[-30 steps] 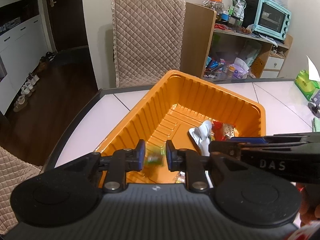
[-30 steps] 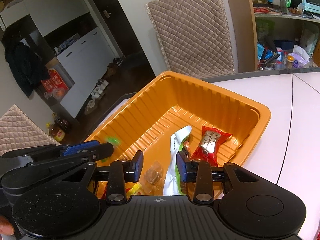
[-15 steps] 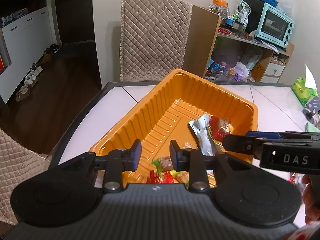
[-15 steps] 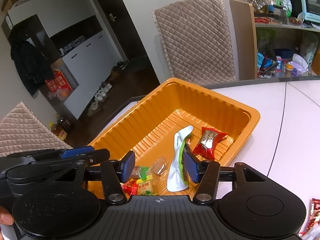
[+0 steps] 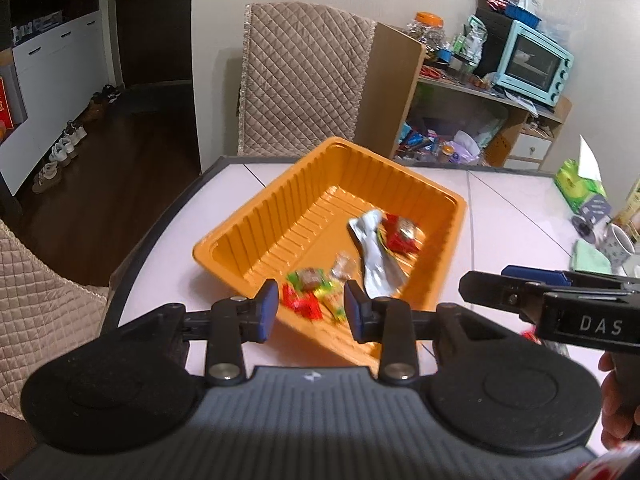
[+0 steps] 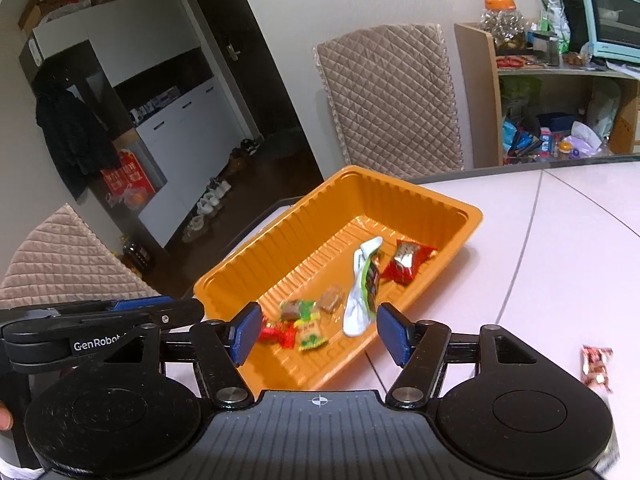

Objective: Organize snacks
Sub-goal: 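Move both tools back toward the remaining snacks on the table, then grasp the clear-wrapped cookie pack with the right tool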

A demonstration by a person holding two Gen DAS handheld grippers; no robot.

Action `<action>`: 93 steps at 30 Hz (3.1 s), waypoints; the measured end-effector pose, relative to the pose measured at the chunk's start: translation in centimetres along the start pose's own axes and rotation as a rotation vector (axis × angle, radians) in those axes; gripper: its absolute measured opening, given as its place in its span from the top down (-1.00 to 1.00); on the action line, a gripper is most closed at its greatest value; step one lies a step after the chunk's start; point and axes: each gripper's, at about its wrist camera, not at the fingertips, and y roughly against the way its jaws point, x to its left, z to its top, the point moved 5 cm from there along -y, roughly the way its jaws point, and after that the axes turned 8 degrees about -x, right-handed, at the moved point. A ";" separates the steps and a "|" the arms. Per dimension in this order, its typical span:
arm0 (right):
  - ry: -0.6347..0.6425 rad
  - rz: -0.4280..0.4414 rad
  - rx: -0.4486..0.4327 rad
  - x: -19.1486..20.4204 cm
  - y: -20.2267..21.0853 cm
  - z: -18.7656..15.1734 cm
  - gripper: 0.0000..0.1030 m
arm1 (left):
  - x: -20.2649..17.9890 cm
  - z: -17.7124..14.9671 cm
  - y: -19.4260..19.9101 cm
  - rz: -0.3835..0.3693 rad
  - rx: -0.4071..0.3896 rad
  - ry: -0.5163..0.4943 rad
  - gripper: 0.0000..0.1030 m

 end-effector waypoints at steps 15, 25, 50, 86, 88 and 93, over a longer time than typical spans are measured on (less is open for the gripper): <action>-0.019 -0.061 -0.006 -0.2 9.6 -5.0 -0.26 | -4.8 -4.9 6.2 -0.096 0.038 -0.028 0.38; -0.036 -0.139 0.009 -1.9 14.4 -8.1 -0.26 | -8.7 -7.5 8.4 -0.157 0.066 -0.068 0.38; -0.086 -0.284 0.065 -7.8 18.9 -11.9 -0.26 | -16.3 -11.0 7.0 -0.260 0.154 -0.184 0.35; -0.063 -0.318 0.046 -17.3 13.6 -10.8 -0.26 | -20.2 -10.5 -2.5 -0.276 0.184 -0.194 0.21; -0.052 -0.313 0.048 -17.5 13.0 -10.7 -0.26 | -20.3 -10.3 -3.0 -0.274 0.183 -0.194 0.21; -0.010 -0.289 0.051 -17.9 11.3 -10.1 -0.26 | -20.5 -9.9 -4.2 -0.270 0.182 -0.188 0.21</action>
